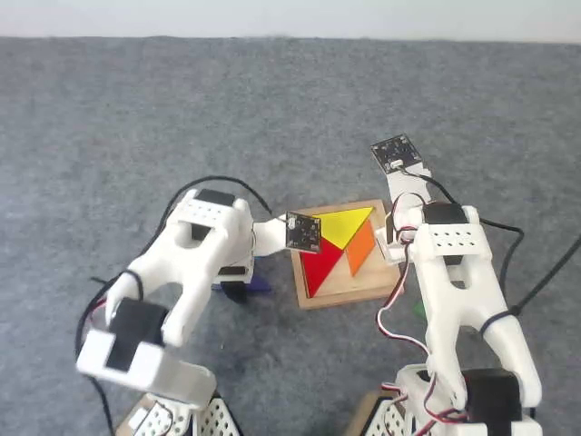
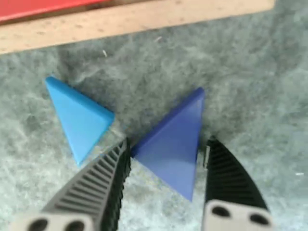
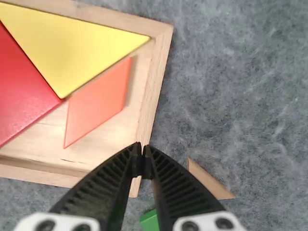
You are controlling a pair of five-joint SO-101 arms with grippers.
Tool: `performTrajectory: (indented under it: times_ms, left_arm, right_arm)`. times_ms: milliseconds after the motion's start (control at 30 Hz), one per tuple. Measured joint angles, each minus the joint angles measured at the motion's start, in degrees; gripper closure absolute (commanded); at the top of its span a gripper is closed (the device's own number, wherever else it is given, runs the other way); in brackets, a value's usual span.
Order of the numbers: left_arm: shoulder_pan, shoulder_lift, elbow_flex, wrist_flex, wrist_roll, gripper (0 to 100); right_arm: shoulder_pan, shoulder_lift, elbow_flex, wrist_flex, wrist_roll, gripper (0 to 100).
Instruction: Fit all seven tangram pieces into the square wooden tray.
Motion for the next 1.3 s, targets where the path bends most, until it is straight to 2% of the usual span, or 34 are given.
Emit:
performTrajectory:
  times_ms: [233,433,1300]
  left_arm:
    - [0.0,-4.31,4.4,-2.9,0.26,79]
    - [0.09,-4.48,4.48,-2.9,0.35,83]
    - [0.18,-4.84,3.52,0.0,0.62,85]
  right_arm:
    - [0.0,0.0,0.0,0.0,0.0,99.1]
    - [0.0,0.0,0.0,0.0,0.0,99.1]
    - [0.0,0.0,0.0,0.0,0.0,99.1]
